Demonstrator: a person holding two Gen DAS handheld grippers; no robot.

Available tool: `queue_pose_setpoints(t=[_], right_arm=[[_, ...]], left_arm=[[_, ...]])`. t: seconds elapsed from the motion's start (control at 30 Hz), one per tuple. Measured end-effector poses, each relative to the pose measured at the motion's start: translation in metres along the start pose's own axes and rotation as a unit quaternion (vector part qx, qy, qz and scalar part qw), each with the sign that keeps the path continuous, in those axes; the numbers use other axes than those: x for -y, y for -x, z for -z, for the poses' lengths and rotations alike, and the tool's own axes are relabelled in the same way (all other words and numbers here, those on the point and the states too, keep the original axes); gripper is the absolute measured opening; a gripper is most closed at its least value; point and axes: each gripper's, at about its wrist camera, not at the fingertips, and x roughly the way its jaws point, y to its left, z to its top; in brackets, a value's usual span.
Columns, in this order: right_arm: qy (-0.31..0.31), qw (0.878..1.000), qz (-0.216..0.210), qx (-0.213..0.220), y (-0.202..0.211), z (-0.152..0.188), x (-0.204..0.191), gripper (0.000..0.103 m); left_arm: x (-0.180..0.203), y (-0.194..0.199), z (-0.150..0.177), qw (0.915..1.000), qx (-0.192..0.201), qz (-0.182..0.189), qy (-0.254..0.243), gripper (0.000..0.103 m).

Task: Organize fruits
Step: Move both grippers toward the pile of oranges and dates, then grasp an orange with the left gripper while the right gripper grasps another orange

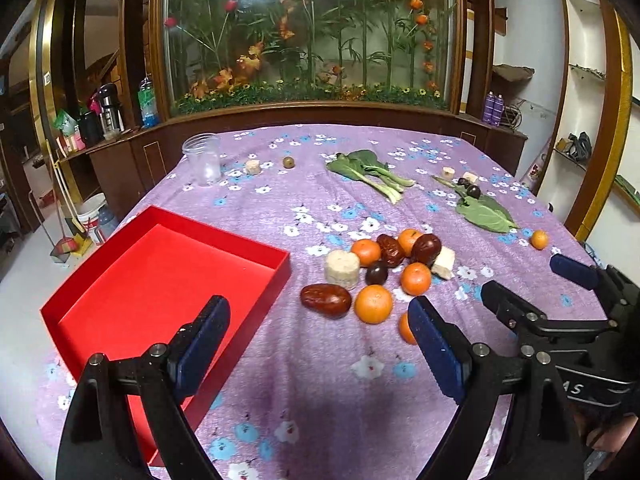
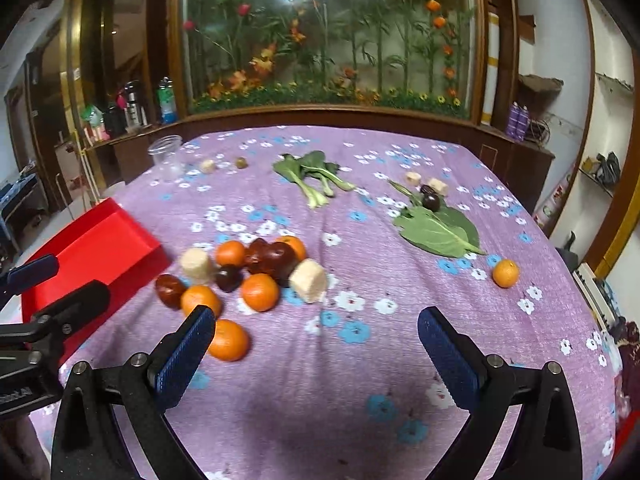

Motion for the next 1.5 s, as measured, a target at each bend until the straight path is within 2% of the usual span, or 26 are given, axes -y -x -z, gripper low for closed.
queue_pose_setpoints(t=[0.33,0.47,0.5,0.63,0.7,0.8,1.03,1.1,1.17,1.3,1.4,1.5], right_arm=[[0.013,1.0,-0.022,-0.004,-0.008,0.006,-0.013,0.102],[0.021,0.999,-0.039,-0.015,-0.015,0.01,-0.017,0.093],[0.021,0.999,-0.046,-0.018,-0.015,0.011,-0.017,0.091],[0.019,0.996,-0.08,-0.037,-0.024,0.012,-0.018,0.076],[0.02,0.994,-0.092,-0.047,-0.031,0.012,-0.021,0.072],[0.026,0.993,-0.1,-0.06,-0.039,0.012,-0.026,0.071],[0.04,0.985,-0.131,-0.104,-0.064,0.014,-0.037,0.072],[0.038,0.983,-0.138,-0.116,-0.07,0.015,-0.037,0.064],[0.037,0.979,-0.151,-0.133,-0.076,0.016,-0.038,0.04],[0.031,0.976,-0.165,-0.138,-0.077,0.018,-0.033,0.038],[0.021,0.976,-0.164,-0.141,-0.074,0.021,-0.025,0.038],[0.012,0.976,-0.161,-0.143,-0.073,0.022,-0.016,0.038]], left_arm=[[-0.022,-0.012,0.013,0.9997,-0.018,-0.008,0.017,0.09],[-0.044,-0.018,0.013,0.9987,-0.025,-0.008,0.043,0.09],[-0.051,-0.02,0.013,0.9981,-0.029,-0.005,0.053,0.086],[-0.066,-0.031,0.015,0.995,-0.054,0.032,0.079,0.055],[-0.066,-0.037,0.017,0.993,-0.066,0.05,0.084,0.054],[-0.058,-0.039,0.017,0.9934,-0.074,0.05,0.071,0.054],[-0.037,-0.045,0.009,0.9937,-0.071,0.079,0.037,0.054],[-0.03,-0.048,0.005,0.9926,-0.07,0.095,0.027,0.054],[-0.023,-0.054,-0.001,0.991,-0.073,0.111,0.017,0.054],[-0.006,-0.064,-0.008,0.9899,-0.069,0.123,-0.011,0.054],[0.015,-0.073,-0.012,0.987,-0.071,0.134,-0.054,0.052],[0.033,-0.088,-0.011,0.9815,-0.081,0.145,-0.095,0.044]])
